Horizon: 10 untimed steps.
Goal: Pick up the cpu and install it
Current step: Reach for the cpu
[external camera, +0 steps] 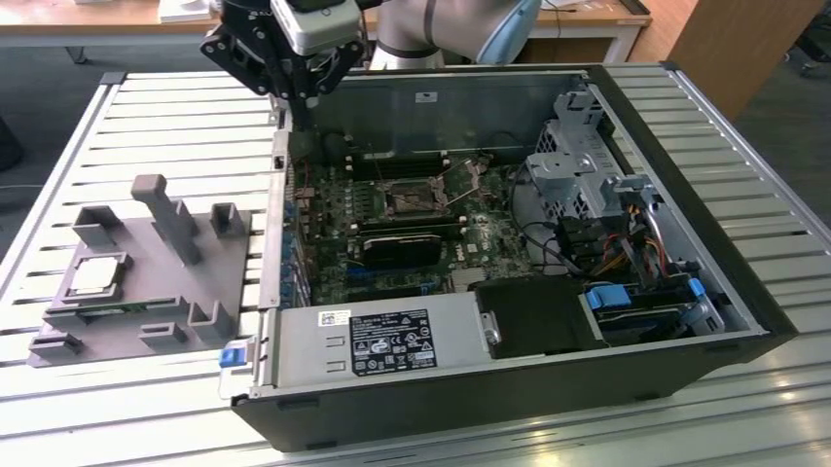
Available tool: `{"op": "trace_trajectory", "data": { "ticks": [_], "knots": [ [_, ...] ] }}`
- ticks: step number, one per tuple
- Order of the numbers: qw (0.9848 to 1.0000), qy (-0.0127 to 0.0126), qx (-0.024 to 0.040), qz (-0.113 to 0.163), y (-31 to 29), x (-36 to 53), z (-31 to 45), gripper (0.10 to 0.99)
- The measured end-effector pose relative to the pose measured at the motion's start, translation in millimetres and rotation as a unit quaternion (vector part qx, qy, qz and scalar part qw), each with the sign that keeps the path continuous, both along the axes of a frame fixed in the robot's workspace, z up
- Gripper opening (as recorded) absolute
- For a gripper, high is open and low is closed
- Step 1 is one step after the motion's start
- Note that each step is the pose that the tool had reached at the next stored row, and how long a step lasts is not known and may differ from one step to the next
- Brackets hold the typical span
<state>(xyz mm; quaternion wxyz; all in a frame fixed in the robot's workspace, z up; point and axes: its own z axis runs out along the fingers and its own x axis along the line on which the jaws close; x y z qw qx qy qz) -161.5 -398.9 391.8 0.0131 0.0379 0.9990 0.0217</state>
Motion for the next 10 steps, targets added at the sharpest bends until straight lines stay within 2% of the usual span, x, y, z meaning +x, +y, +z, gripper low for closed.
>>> {"op": "trace_trajectory", "data": {
  "ticks": [10],
  "knots": [
    [1.0000, 0.0000, 0.0000, 0.000, 0.0, -6.4, -0.2, 0.106]
  ]
}}
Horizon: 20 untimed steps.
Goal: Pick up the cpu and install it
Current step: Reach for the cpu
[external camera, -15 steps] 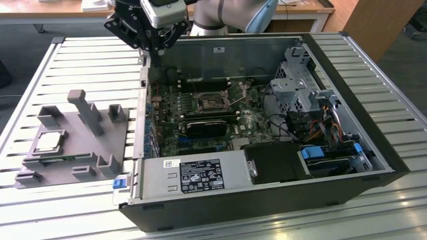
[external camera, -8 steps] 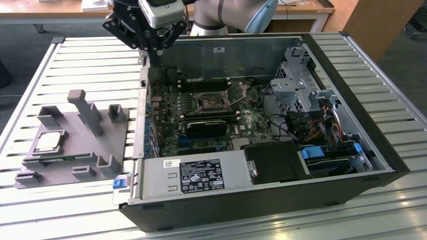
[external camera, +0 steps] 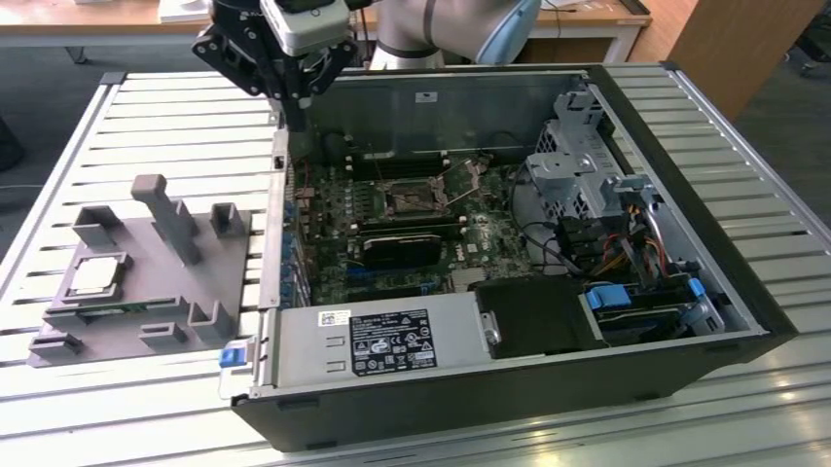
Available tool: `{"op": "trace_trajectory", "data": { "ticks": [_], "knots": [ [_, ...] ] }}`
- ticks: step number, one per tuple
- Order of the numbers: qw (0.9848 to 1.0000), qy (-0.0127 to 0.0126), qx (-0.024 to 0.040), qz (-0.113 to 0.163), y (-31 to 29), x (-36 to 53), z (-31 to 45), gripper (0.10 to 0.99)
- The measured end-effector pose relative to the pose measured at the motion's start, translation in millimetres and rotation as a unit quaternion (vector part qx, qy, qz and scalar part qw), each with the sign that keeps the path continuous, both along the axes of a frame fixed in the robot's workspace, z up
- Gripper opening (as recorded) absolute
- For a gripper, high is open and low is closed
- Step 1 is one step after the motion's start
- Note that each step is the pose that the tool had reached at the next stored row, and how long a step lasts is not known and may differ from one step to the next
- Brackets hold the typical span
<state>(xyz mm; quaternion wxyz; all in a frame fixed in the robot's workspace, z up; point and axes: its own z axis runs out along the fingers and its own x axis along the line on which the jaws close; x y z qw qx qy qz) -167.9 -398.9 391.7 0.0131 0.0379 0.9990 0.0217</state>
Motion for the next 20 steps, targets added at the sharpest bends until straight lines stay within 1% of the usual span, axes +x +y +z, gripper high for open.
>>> {"op": "trace_trajectory", "data": {
  "ticks": [10, 20],
  "knots": [
    [1.0000, 0.0000, 0.0000, 0.000, 0.0, -6.9, -0.3, 0.106],
    [1.0000, 0.0000, 0.0000, 0.000, 0.0, -11.6, -0.6, 0.106]
  ]
}}
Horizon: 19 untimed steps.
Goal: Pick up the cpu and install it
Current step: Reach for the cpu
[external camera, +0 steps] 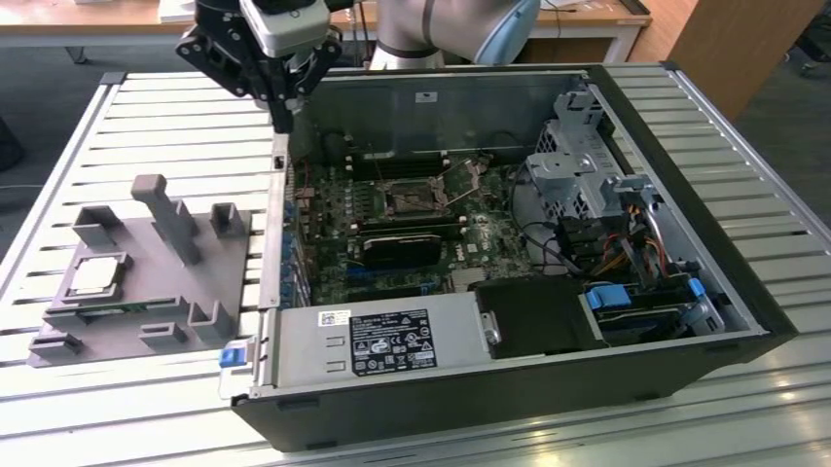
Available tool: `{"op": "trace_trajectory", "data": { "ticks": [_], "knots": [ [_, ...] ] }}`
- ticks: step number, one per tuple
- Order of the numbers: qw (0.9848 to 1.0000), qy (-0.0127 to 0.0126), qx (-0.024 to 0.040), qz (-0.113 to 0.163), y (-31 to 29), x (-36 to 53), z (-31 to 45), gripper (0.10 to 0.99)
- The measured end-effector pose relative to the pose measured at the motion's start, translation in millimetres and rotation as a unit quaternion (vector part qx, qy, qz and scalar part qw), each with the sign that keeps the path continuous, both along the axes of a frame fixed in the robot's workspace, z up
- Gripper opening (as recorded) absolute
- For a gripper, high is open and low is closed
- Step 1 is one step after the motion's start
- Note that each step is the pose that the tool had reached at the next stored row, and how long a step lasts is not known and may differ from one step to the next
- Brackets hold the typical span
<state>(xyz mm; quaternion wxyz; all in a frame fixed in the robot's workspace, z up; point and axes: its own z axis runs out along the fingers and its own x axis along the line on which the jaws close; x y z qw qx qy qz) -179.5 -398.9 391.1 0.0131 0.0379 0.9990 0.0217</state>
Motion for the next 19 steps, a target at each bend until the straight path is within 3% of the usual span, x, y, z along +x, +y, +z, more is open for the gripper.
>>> {"op": "trace_trajectory", "data": {
  "ticks": [19],
  "knots": [
    [1.0000, 0.0000, 0.0000, 0.000, 0.0, -7.4, -0.5, 0.106]
  ]
}}
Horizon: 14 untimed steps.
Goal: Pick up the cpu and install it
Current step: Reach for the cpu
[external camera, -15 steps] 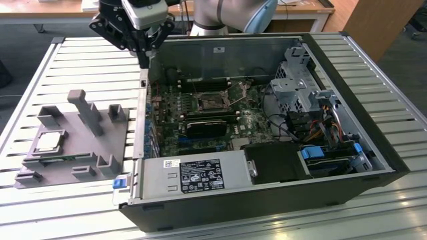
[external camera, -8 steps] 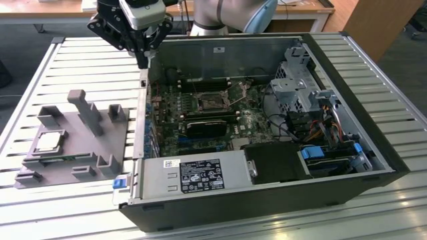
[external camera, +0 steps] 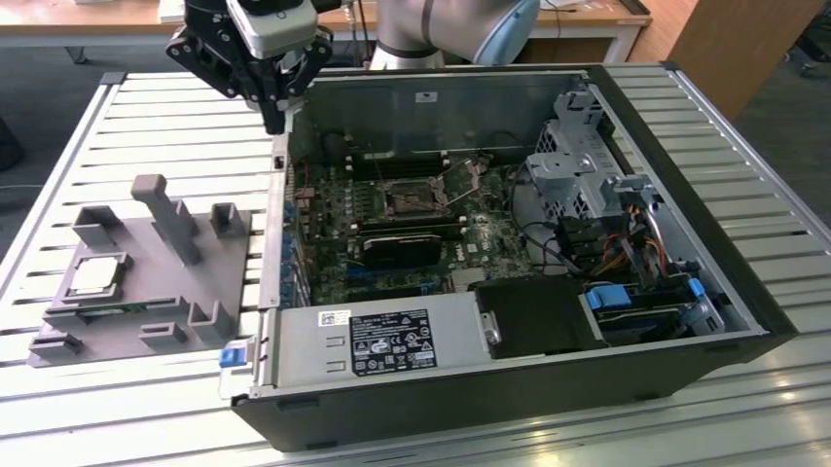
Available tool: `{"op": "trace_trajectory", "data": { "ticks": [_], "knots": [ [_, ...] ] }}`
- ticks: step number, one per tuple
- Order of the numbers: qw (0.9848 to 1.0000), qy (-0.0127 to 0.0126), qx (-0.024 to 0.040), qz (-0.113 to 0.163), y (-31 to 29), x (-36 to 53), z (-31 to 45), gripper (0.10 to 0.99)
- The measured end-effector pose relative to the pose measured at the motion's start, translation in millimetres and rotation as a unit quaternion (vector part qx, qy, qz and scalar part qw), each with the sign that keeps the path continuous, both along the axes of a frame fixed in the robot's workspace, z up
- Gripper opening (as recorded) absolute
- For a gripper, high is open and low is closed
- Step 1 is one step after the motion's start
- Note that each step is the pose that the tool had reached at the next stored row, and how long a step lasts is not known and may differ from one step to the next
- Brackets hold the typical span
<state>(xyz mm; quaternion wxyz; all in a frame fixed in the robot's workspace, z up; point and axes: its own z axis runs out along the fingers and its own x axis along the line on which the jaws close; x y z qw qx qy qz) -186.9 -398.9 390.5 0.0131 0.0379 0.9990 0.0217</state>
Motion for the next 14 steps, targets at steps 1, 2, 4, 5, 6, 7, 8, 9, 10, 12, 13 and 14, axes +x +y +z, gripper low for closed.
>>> {"op": "trace_trajectory", "data": {
  "ticks": [1, 2, 4, 5, 6, 7, 8, 9, 10, 12, 13, 14],
  "knots": [
    [1.0000, 0.0000, 0.0000, 0.000, 0.0, -0.4, 0.0, 0.106],
    [1.0000, 0.0000, 0.0000, 0.000, 0.0, -0.8, -0.1, 0.106],
    [1.0000, 0.0000, 0.0000, 0.000, 0.0, -1.5, -0.1, 0.106],
    [1.0000, 0.0000, 0.0000, 0.000, 0.0, -1.9, -0.2, 0.106],
    [1.0000, 0.0000, 0.0000, 0.000, 0.0, -2.3, -0.2, 0.106],
    [1.0000, 0.0000, 0.0000, 0.000, 0.0, -2.7, -0.2, 0.106],
    [1.0000, 0.0000, 0.0000, 0.000, 0.0, -3.1, -0.2, 0.106],
    [1.0000, 0.0000, 0.0000, 0.000, 0.0, -3.6, -0.2, 0.106],
    [1.0000, 0.0000, 0.0000, 0.000, 0.0, -3.9, -0.2, 0.106],
    [1.0000, 0.0000, 0.0000, 0.000, 0.0, -4.5, -0.3, 0.106],
    [1.0000, 0.0000, 0.0000, 0.000, 0.0, -4.9, -0.3, 0.106],
    [1.0000, 0.0000, 0.0000, 0.000, 0.0, -5.2, -0.3, 0.106]
  ]
}}
